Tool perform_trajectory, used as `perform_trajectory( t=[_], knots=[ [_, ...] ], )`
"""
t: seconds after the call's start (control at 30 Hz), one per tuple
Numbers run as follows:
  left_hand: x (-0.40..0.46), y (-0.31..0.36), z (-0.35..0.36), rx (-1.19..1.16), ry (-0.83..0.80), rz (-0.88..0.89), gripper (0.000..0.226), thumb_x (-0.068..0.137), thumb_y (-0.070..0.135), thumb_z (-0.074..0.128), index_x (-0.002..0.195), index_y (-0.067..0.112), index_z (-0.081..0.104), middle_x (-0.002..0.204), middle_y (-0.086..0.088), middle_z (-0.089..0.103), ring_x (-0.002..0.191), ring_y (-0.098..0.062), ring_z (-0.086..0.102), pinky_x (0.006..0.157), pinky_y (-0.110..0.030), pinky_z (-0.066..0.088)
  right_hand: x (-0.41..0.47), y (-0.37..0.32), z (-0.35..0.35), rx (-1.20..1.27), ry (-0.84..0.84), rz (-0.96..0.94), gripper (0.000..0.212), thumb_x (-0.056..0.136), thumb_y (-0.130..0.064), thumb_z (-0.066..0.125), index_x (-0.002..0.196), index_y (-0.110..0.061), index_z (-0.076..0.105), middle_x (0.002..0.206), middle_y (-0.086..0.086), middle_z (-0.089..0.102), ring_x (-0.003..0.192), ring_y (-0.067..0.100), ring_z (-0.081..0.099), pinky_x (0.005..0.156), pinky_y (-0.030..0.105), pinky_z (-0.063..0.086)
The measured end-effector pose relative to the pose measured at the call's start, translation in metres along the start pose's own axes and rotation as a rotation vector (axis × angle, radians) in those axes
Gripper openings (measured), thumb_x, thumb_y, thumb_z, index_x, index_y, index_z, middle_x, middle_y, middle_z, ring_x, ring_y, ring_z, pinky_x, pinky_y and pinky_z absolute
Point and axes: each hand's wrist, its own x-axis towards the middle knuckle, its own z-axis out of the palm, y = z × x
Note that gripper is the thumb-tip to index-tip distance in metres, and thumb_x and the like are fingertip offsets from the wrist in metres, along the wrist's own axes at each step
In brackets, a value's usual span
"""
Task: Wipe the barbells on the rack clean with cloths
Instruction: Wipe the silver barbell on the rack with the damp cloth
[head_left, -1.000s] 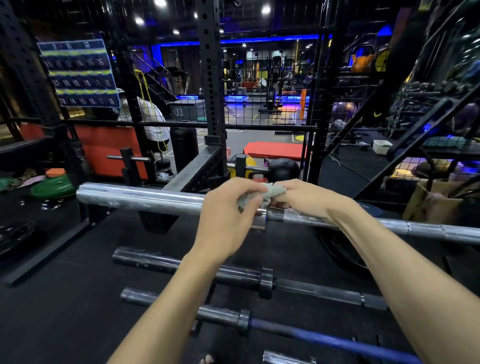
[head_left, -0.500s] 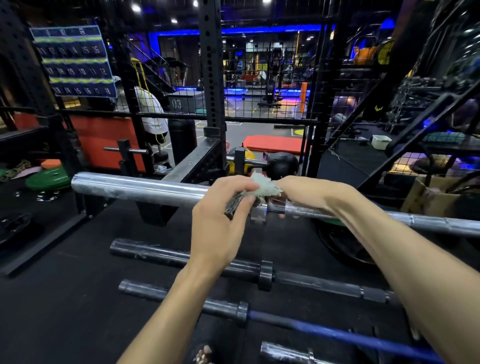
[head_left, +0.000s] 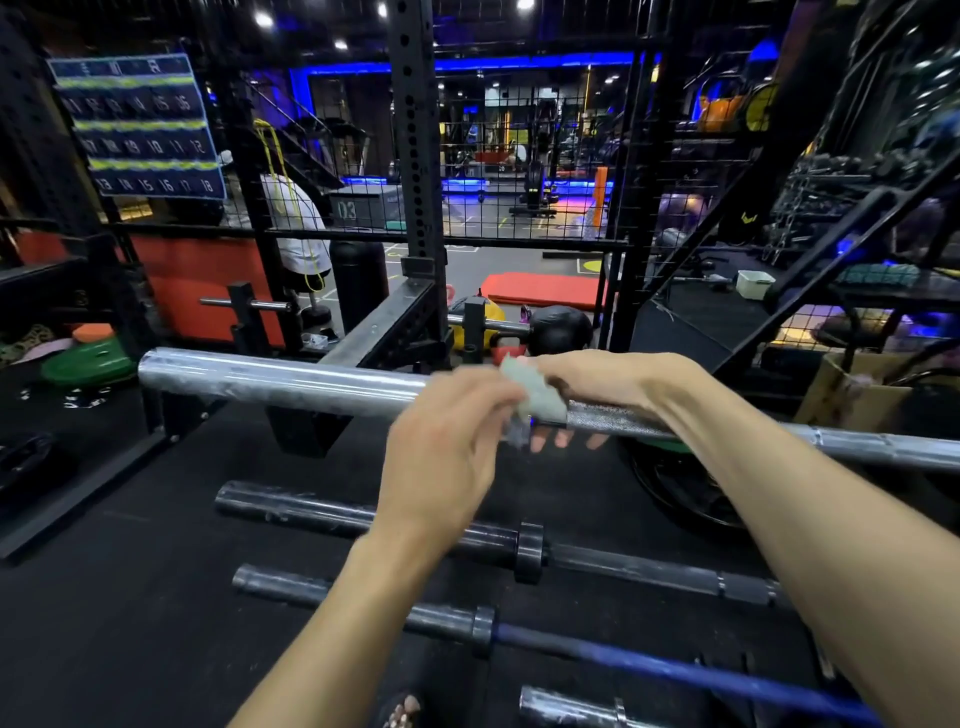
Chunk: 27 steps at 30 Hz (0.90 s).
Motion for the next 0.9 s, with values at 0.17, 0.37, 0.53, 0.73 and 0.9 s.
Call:
perform_trajectory(
  t=[0.17, 0.37, 0.53, 0.73, 0.9],
  knots=[
    [0.001, 0.007, 0.004, -0.102, 0.021, -0.062, 0.016, 0.093, 0.004, 0.069, 0.104, 0.013, 0.076, 0.111, 0.006, 0.069, 0.108, -0.012, 0.063, 0.096, -0.027, 0.05, -0.001, 0.002, -0.004, 0.049, -0.061, 0.03, 0.068, 0.105, -0.061, 0.024, 0.116, -0.015, 0.072, 0.105, 0.004, 0.078, 0.089, 0.02, 0.067, 0.087, 0.047, 0.055],
    [-0.019, 0.007, -0.001, -0.106, 0.029, -0.056, 0.019, 0.091, 0.002, 0.072, 0.104, 0.013, 0.077, 0.11, 0.007, 0.069, 0.106, -0.012, 0.064, 0.093, -0.03, 0.053, -0.001, -0.002, -0.007, 0.07, -0.098, 0.055, 0.075, 0.104, -0.066, 0.021, 0.119, -0.012, 0.071, 0.109, 0.004, 0.077, 0.102, 0.027, 0.071, 0.097, 0.052, 0.055],
    [0.011, 0.003, 0.003, -0.11, 0.009, -0.078, 0.016, 0.094, 0.004, 0.068, 0.105, 0.015, 0.074, 0.111, 0.009, 0.067, 0.107, -0.013, 0.063, 0.093, -0.034, 0.052, 0.01, -0.002, -0.004, -0.042, -0.122, 0.194, 0.051, 0.109, -0.038, 0.028, 0.126, -0.007, 0.064, 0.103, 0.009, 0.078, 0.096, 0.023, 0.073, 0.097, 0.055, 0.055],
    [-0.045, 0.004, 0.004, -0.08, 0.033, 0.003, 0.018, 0.089, 0.0, 0.074, 0.103, 0.011, 0.077, 0.109, 0.005, 0.069, 0.105, -0.012, 0.064, 0.091, -0.03, 0.054, 0.012, 0.003, 0.006, -0.136, 0.194, 0.038, 0.028, 0.1, -0.011, 0.039, 0.106, -0.004, 0.066, 0.087, 0.006, 0.076, 0.077, 0.022, 0.07, 0.078, 0.045, 0.062],
    [-0.034, 0.002, 0.001, -0.124, 0.063, -0.03, 0.017, 0.092, 0.001, 0.072, 0.104, 0.012, 0.078, 0.11, 0.005, 0.07, 0.108, -0.012, 0.065, 0.094, -0.031, 0.053, -0.003, 0.017, 0.004, 0.102, 0.414, -0.293, 0.025, 0.102, -0.044, 0.055, 0.094, -0.027, 0.072, 0.097, -0.005, 0.073, 0.082, 0.013, 0.061, 0.073, 0.028, 0.044]
  ],
)
